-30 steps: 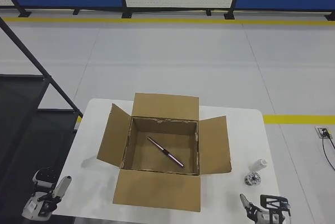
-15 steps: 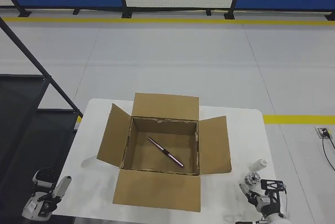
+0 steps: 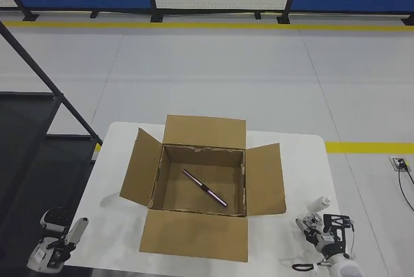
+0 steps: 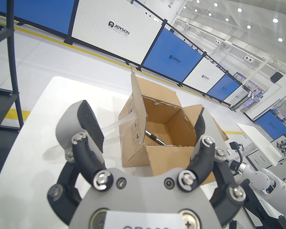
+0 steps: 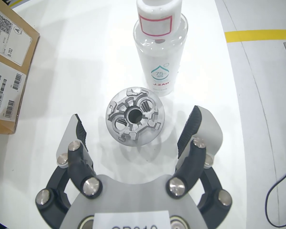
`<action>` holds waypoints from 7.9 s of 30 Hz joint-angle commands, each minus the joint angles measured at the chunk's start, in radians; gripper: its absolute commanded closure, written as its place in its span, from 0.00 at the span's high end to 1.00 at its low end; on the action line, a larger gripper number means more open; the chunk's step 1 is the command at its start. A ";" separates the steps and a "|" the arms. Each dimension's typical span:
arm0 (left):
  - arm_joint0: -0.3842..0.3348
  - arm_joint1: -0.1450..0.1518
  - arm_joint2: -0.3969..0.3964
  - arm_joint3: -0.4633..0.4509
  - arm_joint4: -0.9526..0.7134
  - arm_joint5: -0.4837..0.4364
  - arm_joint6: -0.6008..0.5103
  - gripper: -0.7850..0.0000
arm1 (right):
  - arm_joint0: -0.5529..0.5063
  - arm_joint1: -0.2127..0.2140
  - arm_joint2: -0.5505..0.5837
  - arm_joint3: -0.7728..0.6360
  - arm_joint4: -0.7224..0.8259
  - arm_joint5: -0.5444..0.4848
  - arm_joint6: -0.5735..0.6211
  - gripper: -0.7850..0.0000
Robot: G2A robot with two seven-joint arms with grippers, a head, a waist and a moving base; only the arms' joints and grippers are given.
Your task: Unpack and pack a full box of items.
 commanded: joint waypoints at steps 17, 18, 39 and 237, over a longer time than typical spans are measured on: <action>0.000 0.000 0.000 0.000 0.000 0.000 0.000 1.00 | -0.095 0.003 -0.009 -0.100 -0.005 -0.013 -0.159 0.00; 0.000 0.000 0.000 0.000 0.000 0.000 0.000 1.00 | -0.112 0.003 -0.010 -0.127 -0.011 -0.009 -0.174 0.00; 0.000 0.000 0.000 0.000 0.000 0.000 0.000 1.00 | -0.030 -0.012 -0.254 -0.613 -0.322 0.180 0.014 0.00; 0.000 0.000 0.000 0.000 0.000 0.000 0.000 1.00 | 0.710 -0.162 -0.703 0.107 -0.295 0.011 0.596 0.00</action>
